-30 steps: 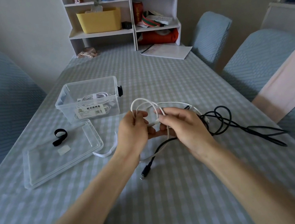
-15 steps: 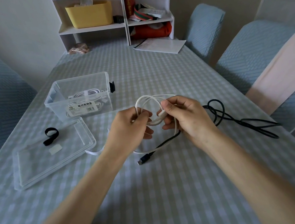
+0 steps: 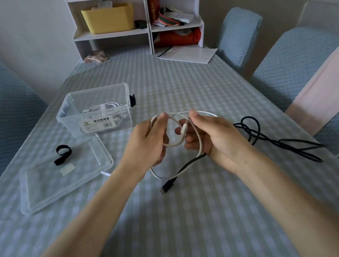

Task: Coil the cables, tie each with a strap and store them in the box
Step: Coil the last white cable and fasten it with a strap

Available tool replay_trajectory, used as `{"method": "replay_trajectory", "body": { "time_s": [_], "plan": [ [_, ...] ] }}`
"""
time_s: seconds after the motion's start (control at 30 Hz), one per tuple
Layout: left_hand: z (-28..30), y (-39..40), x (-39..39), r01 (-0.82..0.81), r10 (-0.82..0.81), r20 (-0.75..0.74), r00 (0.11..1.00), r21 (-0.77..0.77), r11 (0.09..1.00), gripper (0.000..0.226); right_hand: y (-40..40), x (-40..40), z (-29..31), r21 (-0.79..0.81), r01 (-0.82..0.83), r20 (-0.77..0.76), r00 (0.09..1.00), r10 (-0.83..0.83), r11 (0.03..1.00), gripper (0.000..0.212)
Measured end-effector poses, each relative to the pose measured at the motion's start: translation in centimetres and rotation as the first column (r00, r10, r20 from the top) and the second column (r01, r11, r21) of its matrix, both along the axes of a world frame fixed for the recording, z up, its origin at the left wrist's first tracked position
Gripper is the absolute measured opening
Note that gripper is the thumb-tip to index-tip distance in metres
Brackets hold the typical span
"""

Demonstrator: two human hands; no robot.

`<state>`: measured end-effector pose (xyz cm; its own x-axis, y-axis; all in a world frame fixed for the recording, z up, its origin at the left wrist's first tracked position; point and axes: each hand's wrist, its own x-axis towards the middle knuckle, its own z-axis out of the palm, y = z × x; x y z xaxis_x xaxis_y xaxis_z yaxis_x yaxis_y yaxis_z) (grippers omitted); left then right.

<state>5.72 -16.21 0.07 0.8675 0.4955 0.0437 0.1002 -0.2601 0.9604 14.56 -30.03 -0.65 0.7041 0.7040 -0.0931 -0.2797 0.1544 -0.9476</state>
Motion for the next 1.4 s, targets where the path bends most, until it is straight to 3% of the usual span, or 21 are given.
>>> {"method": "replay_trajectory", "body": {
  "time_s": [0.13,0.27,0.4,0.5,0.67,0.77,0.87,0.93,1.0,1.1,1.17,1.23,1.3,1.4],
  "plan": [
    [0.3,0.6,-0.1,-0.082,0.109,0.078,0.991,-0.285,0.955,0.046,-0.2,0.0,0.4,-0.004,-0.043,-0.014,0.999,0.043,0.999,0.024],
    [0.8,0.2,-0.2,-0.033,0.103,0.097,0.990,-0.550,0.834,0.046,0.2,0.2,0.0,-0.140,0.096,0.132,0.988,-0.077,0.985,0.019],
    [0.5,-0.8,0.3,-0.138,0.252,0.076,0.965,-0.669,0.730,0.042,0.5,-0.7,-0.4,-0.231,0.104,0.391,0.920,-0.006,0.967,0.026],
    [0.3,-1.1,0.6,-0.226,0.369,0.039,0.929,-0.730,0.645,0.039,0.6,-1.4,-0.9,-0.294,0.081,0.603,0.789,0.119,0.952,0.045],
    [0.7,-0.6,0.7,-0.171,0.410,0.078,0.909,-0.827,0.536,0.037,0.7,-1.4,-1.5,-0.178,0.069,0.634,0.771,0.061,0.982,0.055],
    [0.6,-0.5,0.5,-0.157,0.274,0.072,0.959,-0.672,0.724,0.039,0.6,-1.0,-1.0,-0.133,0.040,0.477,0.878,0.028,0.990,0.048],
    [0.4,-0.3,-0.1,-0.117,0.144,0.059,0.988,-0.327,0.938,0.042,0.3,-0.5,0.0,0.008,0.047,0.216,0.975,-0.048,0.999,0.035],
    [0.4,-0.2,-0.3,-0.081,0.088,0.055,0.995,-0.125,0.989,0.039,-0.1,-0.4,0.5,-0.038,0.102,0.286,0.954,-0.087,0.994,0.028],
    [0.3,-0.3,-0.3,-0.054,0.054,0.068,0.996,0.008,0.999,0.032,-0.3,-0.6,0.4,-0.133,0.145,0.525,0.849,-0.054,0.980,0.019],
    [0.3,-0.6,-0.4,-0.020,0.009,0.078,0.997,0.153,0.988,0.020,-0.1,-0.9,0.0,-0.144,0.173,0.683,0.730,-0.029,0.974,0.015],
    [0.2,-0.4,-0.5,-0.010,-0.001,0.056,0.998,0.194,0.981,0.014,0.0,-0.8,-0.2,-0.151,0.207,0.731,0.682,-0.032,0.967,0.028],
    [-0.3,0.1,-0.5,-0.022,-0.002,0.068,0.998,0.357,0.934,0.008,0.0,-0.8,-0.3,-0.184,0.230,0.785,0.620,0.001,0.956,0.032],
    [-0.5,0.5,-0.5,-0.026,-0.036,0.092,0.995,0.599,0.800,0.009,-0.2,-0.7,-0.3,-0.211,0.225,0.806,0.590,0.039,0.951,0.030],
    [-0.3,1.1,-0.9,0.025,0.004,-0.032,0.999,0.836,0.548,0.024,-0.3,-0.5,-0.4,-0.243,0.204,0.806,0.587,0.080,0.948,0.030]
  ]
}}
